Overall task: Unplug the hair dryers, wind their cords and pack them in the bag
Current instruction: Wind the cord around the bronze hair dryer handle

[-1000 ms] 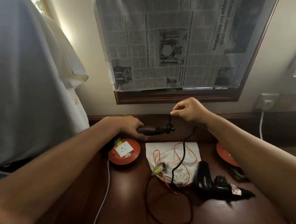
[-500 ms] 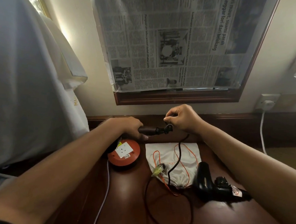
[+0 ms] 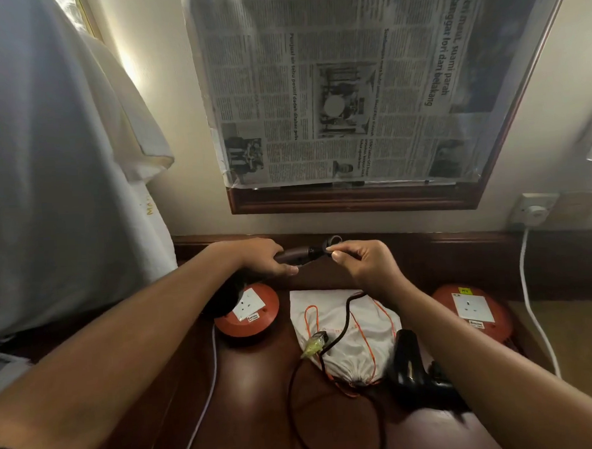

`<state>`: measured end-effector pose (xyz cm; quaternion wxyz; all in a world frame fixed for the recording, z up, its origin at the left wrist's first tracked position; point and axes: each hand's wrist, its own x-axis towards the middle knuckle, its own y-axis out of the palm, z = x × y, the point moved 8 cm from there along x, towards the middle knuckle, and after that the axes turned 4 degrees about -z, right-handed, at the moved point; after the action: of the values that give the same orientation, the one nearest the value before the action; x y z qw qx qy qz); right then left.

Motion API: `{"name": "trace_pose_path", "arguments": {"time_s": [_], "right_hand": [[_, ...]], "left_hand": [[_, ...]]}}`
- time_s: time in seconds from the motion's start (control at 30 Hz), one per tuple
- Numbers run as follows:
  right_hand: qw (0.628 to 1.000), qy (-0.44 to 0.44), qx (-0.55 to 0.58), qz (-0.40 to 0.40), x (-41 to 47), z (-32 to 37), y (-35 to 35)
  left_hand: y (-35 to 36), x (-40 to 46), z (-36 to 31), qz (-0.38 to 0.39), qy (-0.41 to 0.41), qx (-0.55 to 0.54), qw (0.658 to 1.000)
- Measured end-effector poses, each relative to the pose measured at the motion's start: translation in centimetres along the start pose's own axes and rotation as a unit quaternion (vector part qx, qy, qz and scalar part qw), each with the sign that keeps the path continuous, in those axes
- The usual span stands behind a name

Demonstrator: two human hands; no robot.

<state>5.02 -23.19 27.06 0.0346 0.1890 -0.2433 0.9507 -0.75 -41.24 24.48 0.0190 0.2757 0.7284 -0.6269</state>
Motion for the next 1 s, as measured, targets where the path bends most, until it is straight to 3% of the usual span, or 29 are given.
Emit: {"name": "trace_pose_path", "arguments": {"time_s": [0.23,0.37,0.57,0.67,0.83,1.0], "right_hand": [[0.989,0.084,0.121,0.016,-1.7,-2.4,1.5],[0.963,0.155,0.212,0.057,-2.5,-4.0,3.0],[0.938,0.21,0.251,0.117,-2.8,-5.1,4.2],[0.929,0.232,0.241,0.157,-2.6,-5.3,4.3],[0.928,0.262,0.09,0.248,-2.1,-5.8,4.3],[0.907,0.291,0.094,0.289,-1.3,-6.2,3.8]], "left_hand": [[-0.6,-0.4,0.5,-0.001,0.007,-0.055,0.998],[-1.0,-1.0,0.2,-0.005,0.018,-0.075,0.997],[-1.1,-1.6,-0.5,0.001,0.037,-0.087,0.996],[-1.3,-2.1,-0.8,-0.003,0.05,-0.088,0.995],[-2.4,-2.7,-2.1,-0.029,0.092,-0.075,0.993],[-2.9,-3.3,-3.0,-0.053,0.115,-0.012,0.992]]}}
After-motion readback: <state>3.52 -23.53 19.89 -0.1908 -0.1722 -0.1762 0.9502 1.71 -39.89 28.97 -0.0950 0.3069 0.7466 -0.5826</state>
